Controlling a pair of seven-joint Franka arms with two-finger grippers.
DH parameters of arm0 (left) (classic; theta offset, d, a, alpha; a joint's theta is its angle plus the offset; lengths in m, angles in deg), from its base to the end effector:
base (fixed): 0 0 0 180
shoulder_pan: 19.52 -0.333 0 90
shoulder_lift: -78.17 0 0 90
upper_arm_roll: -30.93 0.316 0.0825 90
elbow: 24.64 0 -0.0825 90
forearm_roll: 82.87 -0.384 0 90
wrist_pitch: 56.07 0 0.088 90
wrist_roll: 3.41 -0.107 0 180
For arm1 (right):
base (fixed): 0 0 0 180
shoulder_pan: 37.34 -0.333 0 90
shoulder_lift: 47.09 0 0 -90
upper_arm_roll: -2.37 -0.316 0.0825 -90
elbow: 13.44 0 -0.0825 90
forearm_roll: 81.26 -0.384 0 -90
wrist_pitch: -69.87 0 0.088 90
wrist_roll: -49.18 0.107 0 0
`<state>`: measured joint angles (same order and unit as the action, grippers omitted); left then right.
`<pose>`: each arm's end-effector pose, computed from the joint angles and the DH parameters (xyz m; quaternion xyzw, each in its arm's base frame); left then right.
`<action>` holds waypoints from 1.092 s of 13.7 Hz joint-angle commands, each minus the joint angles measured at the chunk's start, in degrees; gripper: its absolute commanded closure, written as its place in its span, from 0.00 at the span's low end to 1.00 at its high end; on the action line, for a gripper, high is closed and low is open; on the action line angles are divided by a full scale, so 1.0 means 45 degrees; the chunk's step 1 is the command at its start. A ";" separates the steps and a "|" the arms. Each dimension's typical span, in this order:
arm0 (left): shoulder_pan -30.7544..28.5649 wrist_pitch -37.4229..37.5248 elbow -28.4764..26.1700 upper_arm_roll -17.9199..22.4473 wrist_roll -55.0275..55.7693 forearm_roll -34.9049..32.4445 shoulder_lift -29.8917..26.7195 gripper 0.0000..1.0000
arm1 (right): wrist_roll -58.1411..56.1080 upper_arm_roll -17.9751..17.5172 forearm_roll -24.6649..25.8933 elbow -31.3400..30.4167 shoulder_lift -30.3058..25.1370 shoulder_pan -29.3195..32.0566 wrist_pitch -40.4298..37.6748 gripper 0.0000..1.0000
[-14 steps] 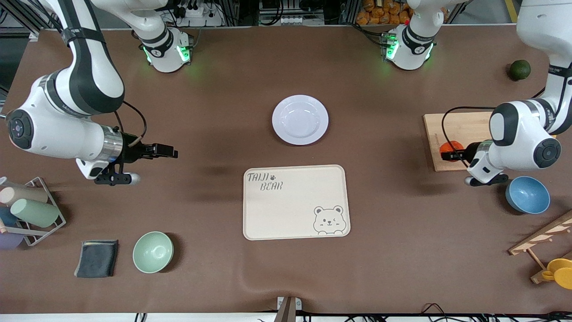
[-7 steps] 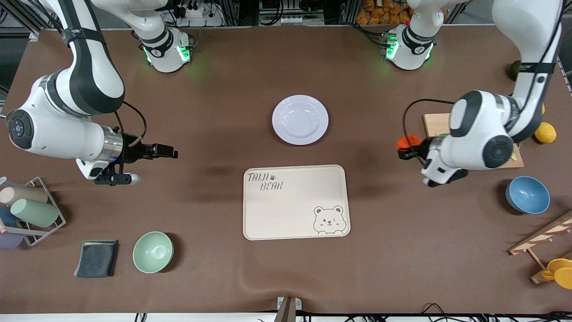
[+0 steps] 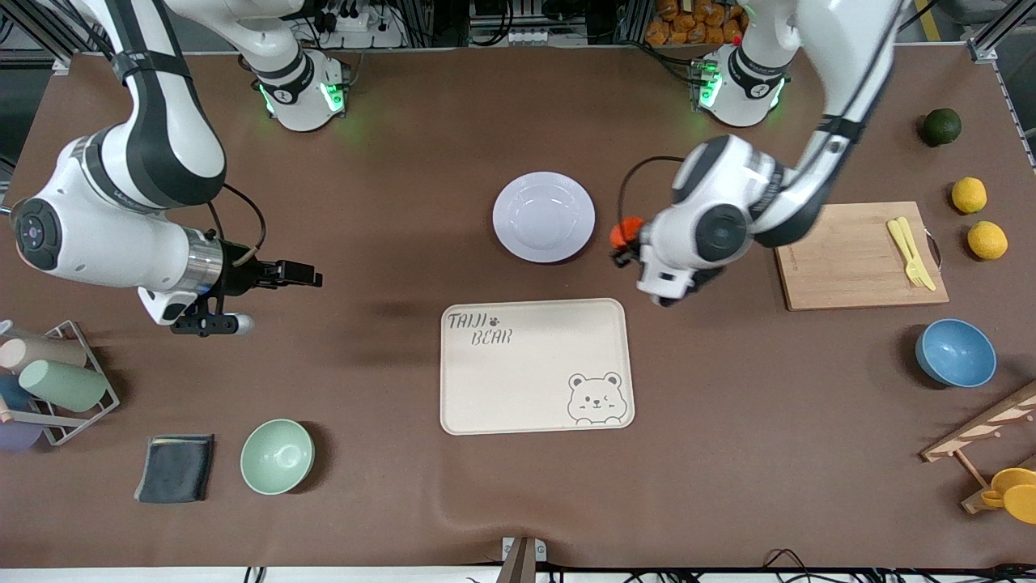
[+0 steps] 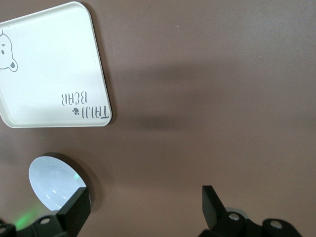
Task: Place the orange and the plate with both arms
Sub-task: 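Lift the orange with the left gripper and lower it onto the plate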
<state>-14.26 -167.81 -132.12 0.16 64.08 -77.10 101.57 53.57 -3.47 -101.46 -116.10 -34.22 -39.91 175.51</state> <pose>0.4877 -0.3432 0.3048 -0.9344 -0.2930 0.2017 0.0184 0.5933 0.1119 0.4168 -0.9805 0.0275 0.1038 0.1649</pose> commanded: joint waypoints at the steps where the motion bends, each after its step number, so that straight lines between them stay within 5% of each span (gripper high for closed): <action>1: 0.1229 -0.0636 -0.0021 0.0081 0.2124 0.0105 0.0499 0.86 | 0.0176 -0.0011 -0.0216 -0.0038 0.0011 0.0005 0.0100 0.00; 6: 0.2831 -0.3172 -0.0021 0.0120 0.4472 0.0007 0.2060 0.83 | 0.0176 -0.0011 -0.0216 -0.0038 0.0030 -0.0015 0.0120 0.00; 9: 0.3692 -0.4035 -0.0021 0.0314 0.4982 -0.0206 0.2960 0.68 | 0.0176 -0.0011 -0.0216 -0.0057 0.0050 -0.0054 0.0217 0.00; 10: 0.3732 -0.4056 -0.0021 0.0354 0.4983 -0.0362 0.3117 0.55 | 0.0176 -0.0011 -0.0216 -0.0038 0.0108 -0.0073 0.0237 0.00; 11: 0.3752 -0.4056 -0.0021 0.0354 0.5002 -0.0654 0.3351 0.01 | 0.0176 -0.0030 -0.0236 -0.0057 0.0225 -0.0170 0.0488 0.00; 15: 0.3578 -0.3939 0.0037 0.0335 0.5002 -0.1321 0.3139 0.00 | 0.0196 -0.0030 -0.0682 -0.0038 0.0421 -0.0503 0.1096 0.00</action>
<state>2.30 -185.98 -132.56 1.69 85.37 -81.62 116.80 53.59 -3.67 -102.29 -116.17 -32.54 -41.46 179.52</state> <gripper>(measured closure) 0.000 0.000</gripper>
